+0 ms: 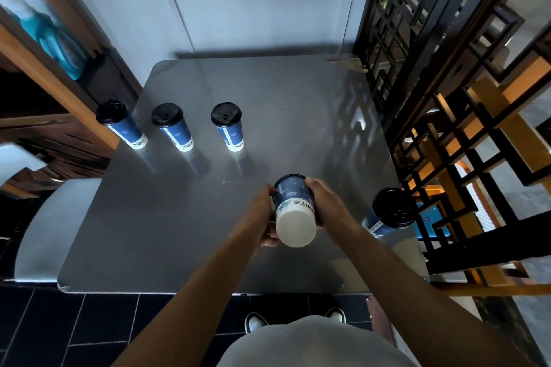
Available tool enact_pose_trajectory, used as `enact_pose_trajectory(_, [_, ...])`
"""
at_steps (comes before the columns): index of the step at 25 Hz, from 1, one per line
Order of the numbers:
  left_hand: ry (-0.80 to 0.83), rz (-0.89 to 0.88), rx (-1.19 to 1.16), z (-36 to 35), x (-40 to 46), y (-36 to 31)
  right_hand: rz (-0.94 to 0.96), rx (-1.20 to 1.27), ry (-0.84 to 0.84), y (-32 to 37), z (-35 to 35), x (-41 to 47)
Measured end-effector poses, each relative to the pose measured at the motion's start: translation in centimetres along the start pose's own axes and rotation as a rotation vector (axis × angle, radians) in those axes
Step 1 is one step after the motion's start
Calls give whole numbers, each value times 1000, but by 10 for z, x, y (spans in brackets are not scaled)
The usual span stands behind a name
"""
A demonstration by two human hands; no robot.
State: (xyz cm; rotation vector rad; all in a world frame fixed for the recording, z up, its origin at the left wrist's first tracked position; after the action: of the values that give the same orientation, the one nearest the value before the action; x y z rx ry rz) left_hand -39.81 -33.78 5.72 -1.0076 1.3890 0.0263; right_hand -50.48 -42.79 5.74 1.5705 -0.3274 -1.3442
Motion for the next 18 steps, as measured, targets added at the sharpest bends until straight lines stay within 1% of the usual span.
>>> enact_pose_trajectory(2, [37,-27,-19,-8,-3,-5,24,-37,15,1,-2,2])
enact_pose_trajectory(4, [59,-78,-36,-10,-1,-10,24,-21,18,1,-1,5])
enact_pose_trajectory(7, [113,-77,-261,-7,4,-7,-34,31,26,-2,-1,6])
enact_pose_trajectory(9, [145,-89,-354,-8,7,-8,-60,80,47,-4,-5,6])
enact_pose_trajectory(11, [152,-106,-364,-10,7,-7,-61,154,56,-4,-9,5])
enact_pose_trajectory(14, [146,-84,-325,-10,6,-6,-60,202,48,-4,-11,5])
enact_pose_trajectory(18, [139,-108,-249,-7,3,-9,-60,156,48,-1,-8,3])
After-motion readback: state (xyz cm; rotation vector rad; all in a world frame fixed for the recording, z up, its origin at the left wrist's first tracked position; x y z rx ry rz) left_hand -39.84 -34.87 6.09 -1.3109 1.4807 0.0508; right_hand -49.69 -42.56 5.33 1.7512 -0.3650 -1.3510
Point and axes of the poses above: each hand's wrist, its own x-axis towards the middle knuckle, its own z-axis out of the back of the hand, y = z × x, the point moved 8 cm from there along x, towards the middle knuckle, and after that the axes turned 6 degrees about -x, right-handed, at the moved point
